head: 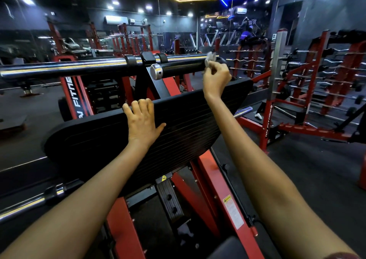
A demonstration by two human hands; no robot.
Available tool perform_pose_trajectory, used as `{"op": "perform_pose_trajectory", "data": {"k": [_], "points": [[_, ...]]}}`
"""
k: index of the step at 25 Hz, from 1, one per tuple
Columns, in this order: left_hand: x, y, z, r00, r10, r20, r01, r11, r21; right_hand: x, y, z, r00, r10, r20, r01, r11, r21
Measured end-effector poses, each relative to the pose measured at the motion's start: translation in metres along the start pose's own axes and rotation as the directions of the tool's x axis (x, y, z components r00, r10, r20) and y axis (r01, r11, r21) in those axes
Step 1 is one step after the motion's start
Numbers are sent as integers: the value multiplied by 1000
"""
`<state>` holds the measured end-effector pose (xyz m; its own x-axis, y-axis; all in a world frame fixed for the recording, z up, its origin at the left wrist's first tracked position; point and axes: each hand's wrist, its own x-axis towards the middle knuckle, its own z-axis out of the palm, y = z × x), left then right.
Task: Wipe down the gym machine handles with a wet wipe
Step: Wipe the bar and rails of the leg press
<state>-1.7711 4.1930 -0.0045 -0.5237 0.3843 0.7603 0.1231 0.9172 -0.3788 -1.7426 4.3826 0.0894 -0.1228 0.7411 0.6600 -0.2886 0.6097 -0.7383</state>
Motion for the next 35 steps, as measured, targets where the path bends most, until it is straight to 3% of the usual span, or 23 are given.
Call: {"op": "perform_pose_trajectory", "data": {"k": [4, 11, 14, 16, 18, 20, 24, 28, 32, 35], "points": [[0, 0, 1, 1000, -4, 4, 4, 1000, 2, -32, -23, 11, 988, -148, 45, 146, 988, 40], [0, 1, -1, 1000, -3, 25, 3, 1000, -17, -66, -47, 12, 937, -273, 218, 253, 961, 115], [0, -2, 1, 999, 23, 28, -23, 1000, 10, -55, -56, 8, 813, -513, 277, 497, 858, 131], [-1, -4, 3, 999, 39, 30, -40, 999, 8, -41, -57, 11, 679, -650, 341, 671, 738, 71], [-2, -4, 3, 998, 49, 24, -49, 999, -7, -30, -50, 12, 545, -697, 466, 786, 618, 4], [-2, -5, 4, 999, 51, 17, -51, 999, -14, -12, -36, 7, 493, -675, 549, 833, 549, -72], [-2, -4, 3, 999, 48, 21, -48, 999, -23, 39, -8, -16, 621, -457, 636, 760, 550, -346], [-1, -4, 3, 999, 41, 13, -41, 999, -15, 75, 15, -23, 739, -291, 608, 635, 603, -483], [-1, -2, 4, 999, 33, 16, -33, 999, -3, 93, 37, -21, 881, -29, 472, 277, 840, -466], [0, 0, 3, 999, 22, 32, -21, 1000, -6, 93, 47, -20, 895, 174, 411, 33, 893, -450]]}}
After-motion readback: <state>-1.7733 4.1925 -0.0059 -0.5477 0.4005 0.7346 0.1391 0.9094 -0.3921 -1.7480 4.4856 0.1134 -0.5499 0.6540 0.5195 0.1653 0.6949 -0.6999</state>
